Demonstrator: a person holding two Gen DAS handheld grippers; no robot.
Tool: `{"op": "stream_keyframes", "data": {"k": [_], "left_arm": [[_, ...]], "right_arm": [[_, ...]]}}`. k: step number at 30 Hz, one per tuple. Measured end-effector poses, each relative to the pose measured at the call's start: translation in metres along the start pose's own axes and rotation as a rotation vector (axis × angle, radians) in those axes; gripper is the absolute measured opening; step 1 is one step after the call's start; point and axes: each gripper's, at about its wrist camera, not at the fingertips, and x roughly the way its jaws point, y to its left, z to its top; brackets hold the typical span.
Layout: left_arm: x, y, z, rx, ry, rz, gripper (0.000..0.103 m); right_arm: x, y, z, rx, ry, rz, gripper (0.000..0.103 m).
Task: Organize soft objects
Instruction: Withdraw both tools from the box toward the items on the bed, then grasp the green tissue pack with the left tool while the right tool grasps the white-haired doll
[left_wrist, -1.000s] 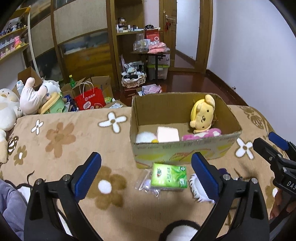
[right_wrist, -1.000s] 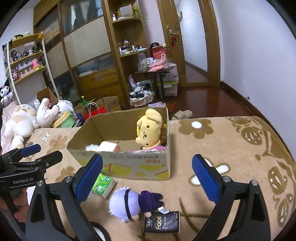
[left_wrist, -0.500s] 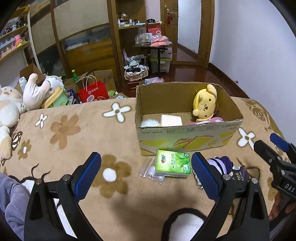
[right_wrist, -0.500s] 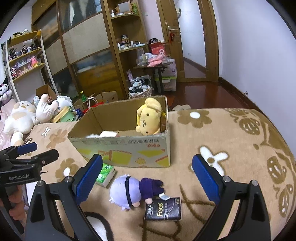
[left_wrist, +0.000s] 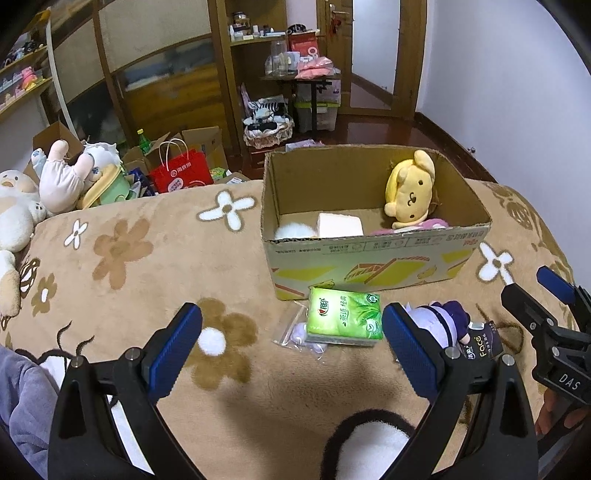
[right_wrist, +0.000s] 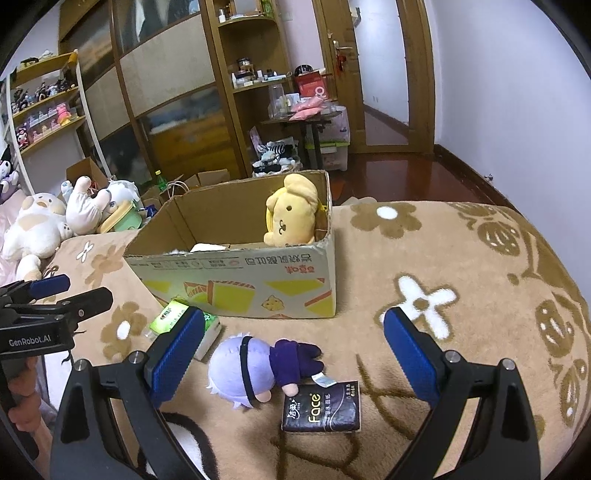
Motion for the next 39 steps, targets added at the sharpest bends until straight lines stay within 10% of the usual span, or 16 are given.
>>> {"op": "stream_keyframes", "data": {"k": [39], "left_arm": [[0.096, -0.052, -0.007, 0.151, 0.247, -0.045, 0.097]], "right_arm": [[0.081, -0.014, -0.012, 0.079, 0.185, 0.007, 0.101]]}}
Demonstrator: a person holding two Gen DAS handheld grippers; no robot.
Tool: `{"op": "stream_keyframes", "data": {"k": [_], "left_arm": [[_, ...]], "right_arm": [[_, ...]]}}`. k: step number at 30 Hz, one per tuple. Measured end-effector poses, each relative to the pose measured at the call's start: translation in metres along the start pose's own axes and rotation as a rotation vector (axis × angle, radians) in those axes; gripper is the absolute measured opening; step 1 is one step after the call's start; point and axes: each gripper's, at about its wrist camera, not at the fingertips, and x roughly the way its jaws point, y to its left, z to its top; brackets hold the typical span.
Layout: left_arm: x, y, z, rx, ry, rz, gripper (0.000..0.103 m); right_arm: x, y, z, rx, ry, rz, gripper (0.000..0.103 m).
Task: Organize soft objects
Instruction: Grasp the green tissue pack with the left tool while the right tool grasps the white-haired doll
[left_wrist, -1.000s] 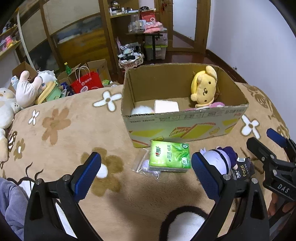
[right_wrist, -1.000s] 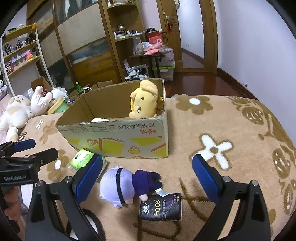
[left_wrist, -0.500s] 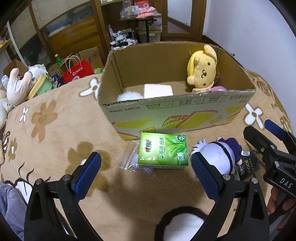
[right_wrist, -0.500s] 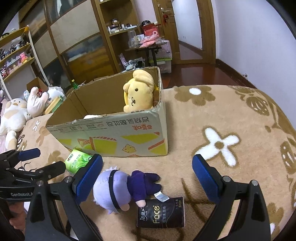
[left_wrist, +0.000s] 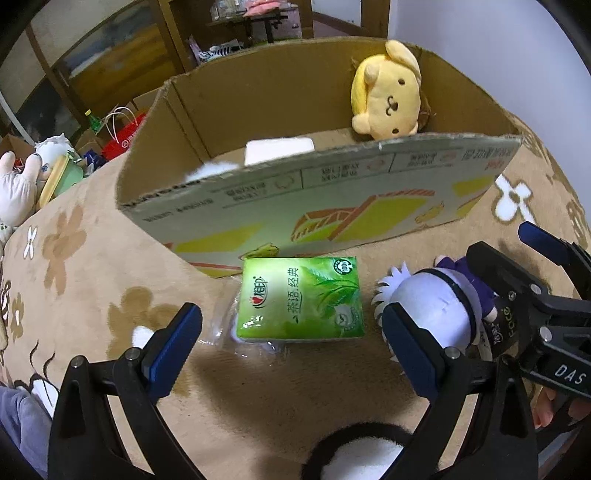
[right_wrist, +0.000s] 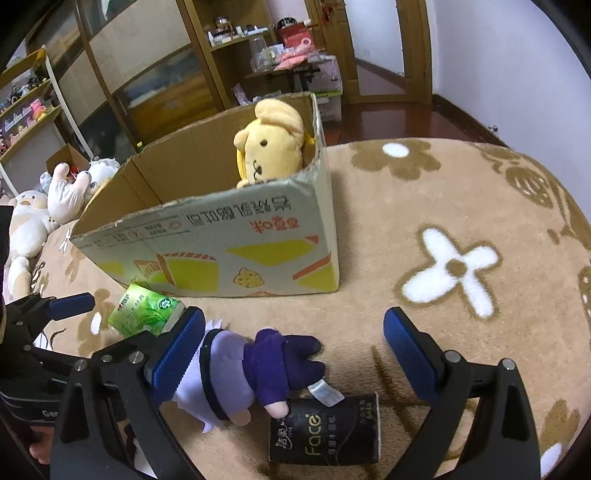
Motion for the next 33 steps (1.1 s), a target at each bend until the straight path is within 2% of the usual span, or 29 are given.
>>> {"op": "stream_keyframes", "data": {"k": [6, 10, 13, 15, 17, 21, 26, 33], "left_arm": [[0.014, 0.003, 0.0, 0.002, 0.027, 0.004, 0.097], [0.017, -0.001, -0.003, 0.015, -0.011, 0.034, 0.097], [0.024, -0.005, -0.004, 0.025, 0.0, 0.029, 0.085], [0.03, -0.005, -0.005, 0.017, 0.027, 0.01, 0.083], [0.035, -0.004, -0.004, 0.007, 0.042, -0.003, 0.074], [0.035, -0.002, -0.004, -0.017, 0.036, -0.015, 0.073], [0.028, 0.006, -0.004, -0.067, 0.03, -0.048, 0.073], [0.013, 0.005, -0.013, -0.088, 0.0, -0.031, 0.073]], "right_arm": [[0.012, 0.0, -0.004, 0.015, 0.063, 0.028, 0.101], [0.021, 0.0, -0.007, 0.037, 0.115, 0.074, 0.101], [0.026, 0.001, -0.01, 0.031, 0.141, 0.081, 0.101], [0.026, 0.003, -0.01, 0.023, 0.145, 0.083, 0.101], [0.028, 0.002, -0.01, 0.044, 0.159, 0.109, 0.096], [0.032, 0.001, -0.013, 0.082, 0.186, 0.178, 0.08], [0.028, 0.003, -0.012, 0.054, 0.174, 0.173, 0.075], [0.02, 0.004, -0.01, 0.037, 0.141, 0.146, 0.071]]}}
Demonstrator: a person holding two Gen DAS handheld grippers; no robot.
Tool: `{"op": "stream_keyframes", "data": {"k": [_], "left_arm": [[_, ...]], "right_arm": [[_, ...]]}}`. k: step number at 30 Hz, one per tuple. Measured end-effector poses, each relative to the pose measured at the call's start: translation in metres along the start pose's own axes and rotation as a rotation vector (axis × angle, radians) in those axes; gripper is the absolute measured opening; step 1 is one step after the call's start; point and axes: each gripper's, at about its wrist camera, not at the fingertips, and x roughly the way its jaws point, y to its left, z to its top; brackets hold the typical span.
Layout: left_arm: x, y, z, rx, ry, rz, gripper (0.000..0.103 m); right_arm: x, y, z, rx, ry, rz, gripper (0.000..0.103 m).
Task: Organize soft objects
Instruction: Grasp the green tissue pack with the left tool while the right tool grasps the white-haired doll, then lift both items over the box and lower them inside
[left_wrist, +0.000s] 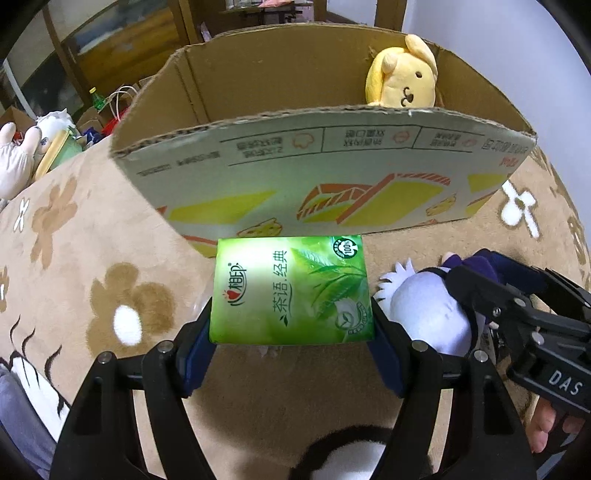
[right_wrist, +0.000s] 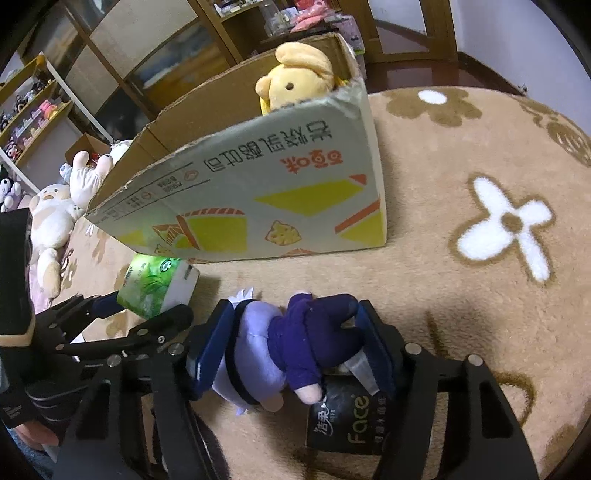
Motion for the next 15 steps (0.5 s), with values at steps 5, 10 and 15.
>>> {"op": "stream_keyframes", "data": {"k": [5, 10, 15], "left_arm": [[-0.012, 0.002, -0.005, -0.007, -0.016, 0.014, 0.073], [-0.017, 0.003, -0.004, -0.019, -0.021, 0.012, 0.073], [-0.022, 0.003, -0.005, -0.024, -0.038, 0.013, 0.073]], "right_arm": [[-0.004, 0.0, 0.0, 0.0, -0.015, -0.006, 0.061], [-0.008, -0.01, 0.0, 0.028, -0.022, -0.012, 0.042], [-0.01, -0.011, 0.0, 0.016, -0.028, -0.027, 0.038]]}}
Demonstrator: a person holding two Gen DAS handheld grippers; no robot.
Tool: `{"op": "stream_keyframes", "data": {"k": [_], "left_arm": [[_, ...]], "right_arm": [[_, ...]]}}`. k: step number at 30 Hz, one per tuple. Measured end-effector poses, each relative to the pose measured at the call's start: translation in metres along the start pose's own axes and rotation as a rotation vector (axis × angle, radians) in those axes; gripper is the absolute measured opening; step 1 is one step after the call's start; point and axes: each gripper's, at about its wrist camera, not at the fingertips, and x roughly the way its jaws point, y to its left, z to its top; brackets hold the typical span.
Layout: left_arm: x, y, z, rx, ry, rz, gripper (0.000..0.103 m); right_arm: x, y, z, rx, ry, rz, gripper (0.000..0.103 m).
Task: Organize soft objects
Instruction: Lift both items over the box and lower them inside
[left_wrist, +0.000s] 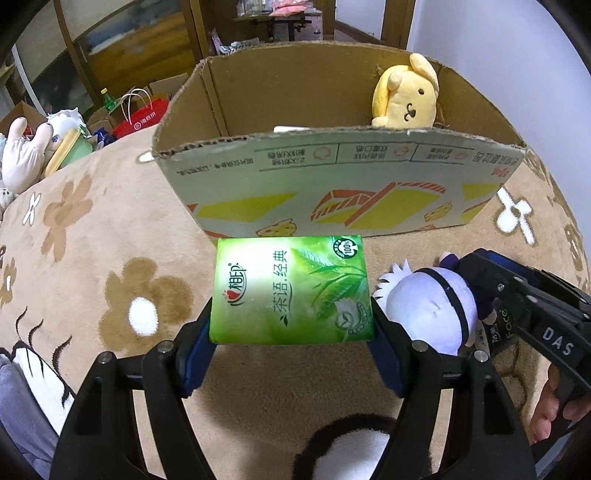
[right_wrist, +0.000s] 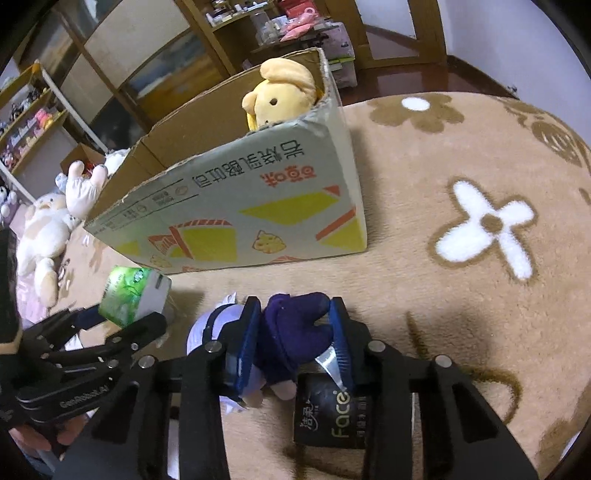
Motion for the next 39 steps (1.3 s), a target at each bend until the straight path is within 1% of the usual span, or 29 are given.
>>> {"op": "stream_keyframes", "data": {"k": [2, 6, 10, 15, 19, 23, 28, 33, 35, 39], "left_arm": [[-0.003, 0.002, -0.001, 0.0, -0.011, 0.002, 0.073], [-0.015, 0.003, -0.005, -0.005, -0.042, 0.006, 0.073], [-0.028, 0.003, -0.007, -0.009, -0.083, 0.006, 0.073], [-0.044, 0.005, -0.007, -0.018, -0.136, -0.004, 0.073], [-0.055, 0.008, -0.009, -0.018, -0.175, 0.004, 0.073], [-0.07, 0.007, -0.013, -0.01, -0.227, 0.019, 0.073], [-0.093, 0.008, -0.016, -0.008, -0.305, 0.028, 0.073], [-0.114, 0.01, -0.015, 0.001, -0.38, 0.044, 0.073], [-0.123, 0.012, -0.014, 0.002, -0.42, 0.061, 0.073], [-0.132, 0.016, -0.01, 0.003, -0.459, 0.08, 0.073]], "right_arm": [[-0.002, 0.002, -0.001, -0.015, -0.013, -0.012, 0.036], [-0.013, 0.015, -0.002, -0.076, -0.065, -0.049, 0.033], [-0.025, 0.024, -0.002, -0.107, -0.113, -0.089, 0.033], [-0.04, 0.023, -0.001, -0.125, -0.149, -0.108, 0.033], [-0.053, 0.027, 0.001, -0.136, -0.187, -0.127, 0.033], [-0.073, 0.033, 0.002, -0.179, -0.246, -0.166, 0.033], [-0.101, 0.041, 0.005, -0.199, -0.323, -0.174, 0.033], [-0.129, 0.048, 0.011, -0.206, -0.4, -0.164, 0.033], [-0.136, 0.052, 0.013, -0.217, -0.429, -0.169, 0.033], [-0.149, 0.057, 0.018, -0.227, -0.475, -0.169, 0.033]]}}
